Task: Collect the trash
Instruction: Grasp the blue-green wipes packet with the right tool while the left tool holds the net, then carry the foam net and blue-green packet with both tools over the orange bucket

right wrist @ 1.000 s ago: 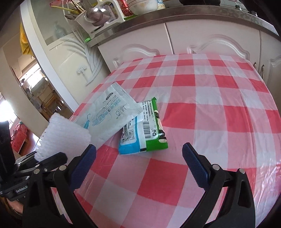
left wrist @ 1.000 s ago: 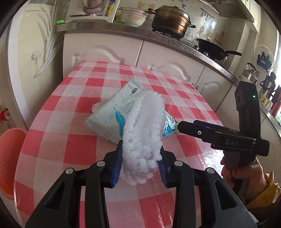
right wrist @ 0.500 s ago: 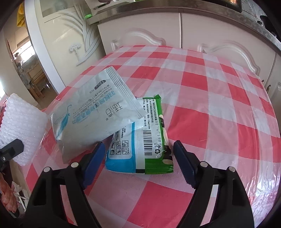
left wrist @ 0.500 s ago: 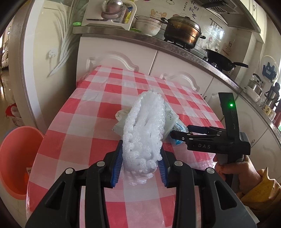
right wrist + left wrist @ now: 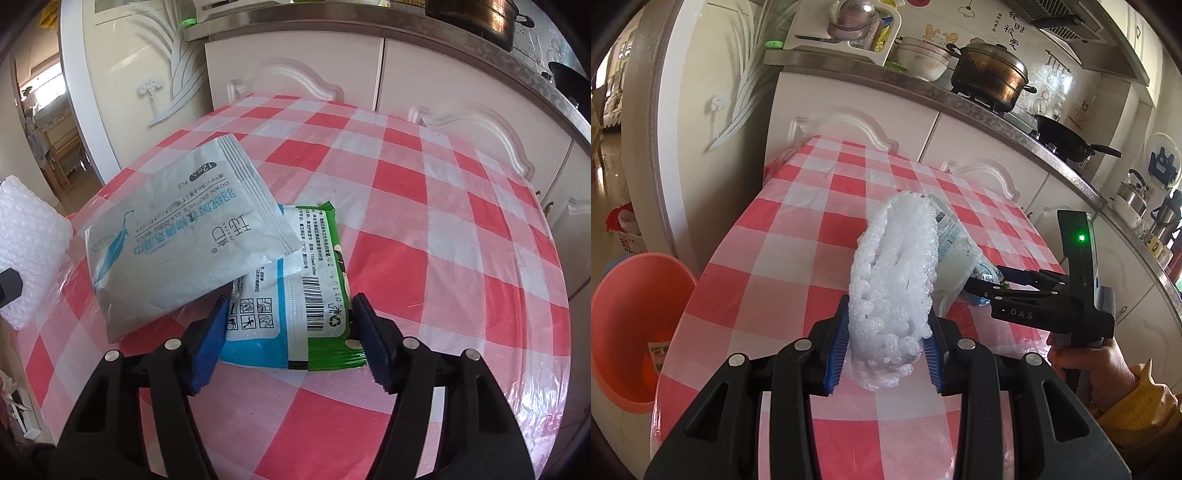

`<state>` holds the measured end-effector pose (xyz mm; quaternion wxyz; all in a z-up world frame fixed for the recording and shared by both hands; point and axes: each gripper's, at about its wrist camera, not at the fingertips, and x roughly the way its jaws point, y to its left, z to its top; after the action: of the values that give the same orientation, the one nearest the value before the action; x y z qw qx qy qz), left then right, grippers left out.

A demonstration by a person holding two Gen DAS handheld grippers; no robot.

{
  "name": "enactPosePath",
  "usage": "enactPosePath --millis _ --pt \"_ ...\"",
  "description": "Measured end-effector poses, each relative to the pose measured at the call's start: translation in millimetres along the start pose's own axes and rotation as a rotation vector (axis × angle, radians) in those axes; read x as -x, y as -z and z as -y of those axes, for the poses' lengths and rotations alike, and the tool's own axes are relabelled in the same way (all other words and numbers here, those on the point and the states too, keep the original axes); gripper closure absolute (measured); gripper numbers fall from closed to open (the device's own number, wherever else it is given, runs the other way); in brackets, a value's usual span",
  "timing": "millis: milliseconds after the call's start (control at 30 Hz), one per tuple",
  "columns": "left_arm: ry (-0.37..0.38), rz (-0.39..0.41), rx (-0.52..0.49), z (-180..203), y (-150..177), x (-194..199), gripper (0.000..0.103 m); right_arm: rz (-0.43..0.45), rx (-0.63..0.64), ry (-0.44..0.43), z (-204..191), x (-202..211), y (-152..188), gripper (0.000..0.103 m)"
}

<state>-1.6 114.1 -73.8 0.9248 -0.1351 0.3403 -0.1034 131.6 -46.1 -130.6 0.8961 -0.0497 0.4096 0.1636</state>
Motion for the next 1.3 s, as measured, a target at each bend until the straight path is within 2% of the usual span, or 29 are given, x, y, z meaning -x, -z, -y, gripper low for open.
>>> enactPosePath --millis 400,1033,1300 --pt "-0.004 -0.005 0.023 -8.1 1.3 1.6 0.065 0.033 -0.103 0.009 26.6 21.3 18.4 0.050" --pt "-0.025 0.009 0.056 -24.7 0.8 8.4 0.065 0.074 -0.192 0.068 55.2 62.2 46.6 0.055" --pt "-0.039 0.023 0.087 -38.9 2.6 13.4 0.064 0.092 -0.164 0.073 46.6 77.9 46.2 0.057"
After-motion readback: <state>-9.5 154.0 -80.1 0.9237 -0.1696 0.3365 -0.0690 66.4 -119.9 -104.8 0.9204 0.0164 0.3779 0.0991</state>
